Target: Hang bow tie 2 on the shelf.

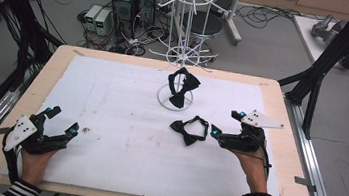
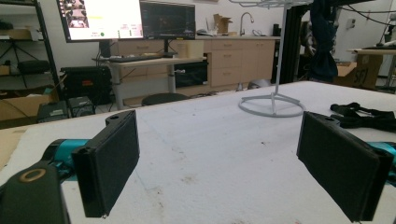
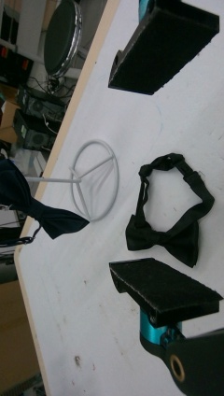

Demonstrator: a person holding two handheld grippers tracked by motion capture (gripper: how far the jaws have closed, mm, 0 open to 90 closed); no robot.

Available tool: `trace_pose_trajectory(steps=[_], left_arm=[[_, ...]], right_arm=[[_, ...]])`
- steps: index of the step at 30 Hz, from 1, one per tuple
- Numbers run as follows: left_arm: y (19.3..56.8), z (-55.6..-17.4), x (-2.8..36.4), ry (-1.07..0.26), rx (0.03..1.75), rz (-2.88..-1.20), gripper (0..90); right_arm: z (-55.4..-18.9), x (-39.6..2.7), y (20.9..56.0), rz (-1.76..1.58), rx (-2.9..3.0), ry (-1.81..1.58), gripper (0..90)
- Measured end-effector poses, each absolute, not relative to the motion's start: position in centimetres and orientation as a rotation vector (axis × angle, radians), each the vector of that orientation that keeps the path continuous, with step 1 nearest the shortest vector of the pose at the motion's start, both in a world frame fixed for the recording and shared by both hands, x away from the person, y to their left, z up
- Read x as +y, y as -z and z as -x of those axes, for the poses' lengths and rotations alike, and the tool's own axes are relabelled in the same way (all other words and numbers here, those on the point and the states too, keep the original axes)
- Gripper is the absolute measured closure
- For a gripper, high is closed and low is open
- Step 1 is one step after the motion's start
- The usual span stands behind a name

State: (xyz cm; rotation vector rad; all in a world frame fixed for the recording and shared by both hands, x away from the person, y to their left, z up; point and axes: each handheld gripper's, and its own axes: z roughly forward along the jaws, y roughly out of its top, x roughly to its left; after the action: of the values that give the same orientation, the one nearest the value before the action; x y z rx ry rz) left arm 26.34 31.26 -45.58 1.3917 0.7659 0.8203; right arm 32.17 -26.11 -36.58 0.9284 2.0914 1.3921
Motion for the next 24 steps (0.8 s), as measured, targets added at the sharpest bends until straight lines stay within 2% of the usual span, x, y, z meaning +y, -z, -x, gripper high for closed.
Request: trace_pose_trajectory(steps=[24], left_arm=[[45.6,-26.3,31.2,-0.824,0.764,-1.391,13.5]], right_arm=[[-34.8,-22.5,36.1,-0.853,2.35,-1.281,10.5]])
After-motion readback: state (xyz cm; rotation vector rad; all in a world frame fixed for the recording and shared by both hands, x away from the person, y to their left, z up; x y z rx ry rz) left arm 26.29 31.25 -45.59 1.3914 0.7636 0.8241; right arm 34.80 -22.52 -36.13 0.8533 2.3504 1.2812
